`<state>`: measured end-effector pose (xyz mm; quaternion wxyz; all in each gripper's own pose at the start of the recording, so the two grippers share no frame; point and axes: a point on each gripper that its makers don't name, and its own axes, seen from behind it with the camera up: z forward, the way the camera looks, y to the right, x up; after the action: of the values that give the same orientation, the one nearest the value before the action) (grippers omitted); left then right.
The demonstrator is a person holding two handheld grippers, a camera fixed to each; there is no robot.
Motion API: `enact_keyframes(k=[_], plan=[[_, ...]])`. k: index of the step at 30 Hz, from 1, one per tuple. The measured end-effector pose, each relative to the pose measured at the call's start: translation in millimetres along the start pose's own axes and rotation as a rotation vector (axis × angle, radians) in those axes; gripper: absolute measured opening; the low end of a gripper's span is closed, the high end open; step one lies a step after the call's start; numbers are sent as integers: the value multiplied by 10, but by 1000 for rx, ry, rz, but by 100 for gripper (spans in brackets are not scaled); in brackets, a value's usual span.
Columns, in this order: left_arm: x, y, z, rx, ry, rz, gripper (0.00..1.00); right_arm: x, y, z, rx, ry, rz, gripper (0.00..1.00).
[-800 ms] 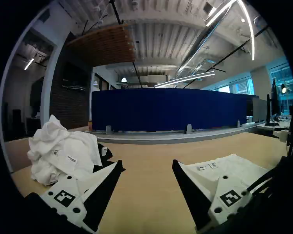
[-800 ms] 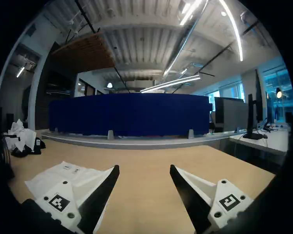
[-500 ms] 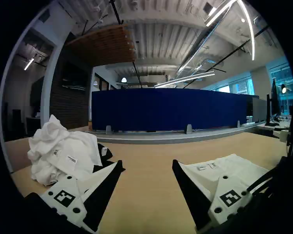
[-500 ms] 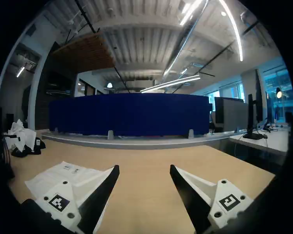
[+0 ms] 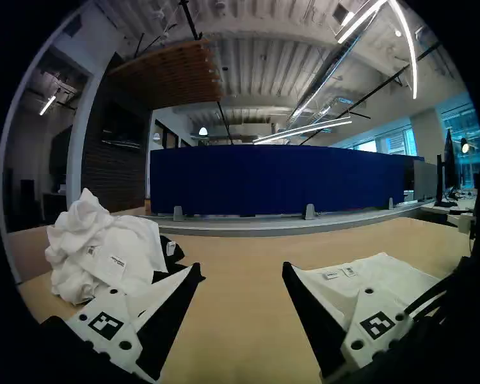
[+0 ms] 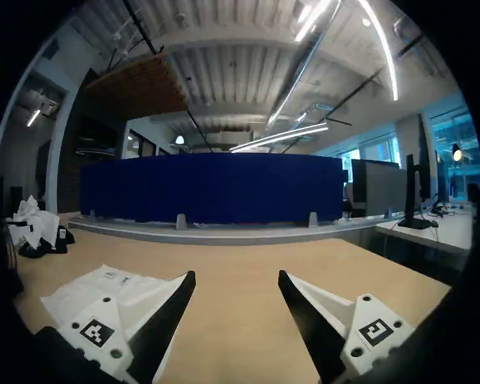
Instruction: Fold towel
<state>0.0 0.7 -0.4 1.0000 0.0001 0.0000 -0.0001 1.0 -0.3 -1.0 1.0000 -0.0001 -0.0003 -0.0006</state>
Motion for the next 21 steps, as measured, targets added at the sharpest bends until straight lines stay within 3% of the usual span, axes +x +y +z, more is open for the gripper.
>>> enact_keyframes(k=[21], plan=[[8,-6,8,0,-4,3,94,-5,15,-17,-12,1,0,100]])
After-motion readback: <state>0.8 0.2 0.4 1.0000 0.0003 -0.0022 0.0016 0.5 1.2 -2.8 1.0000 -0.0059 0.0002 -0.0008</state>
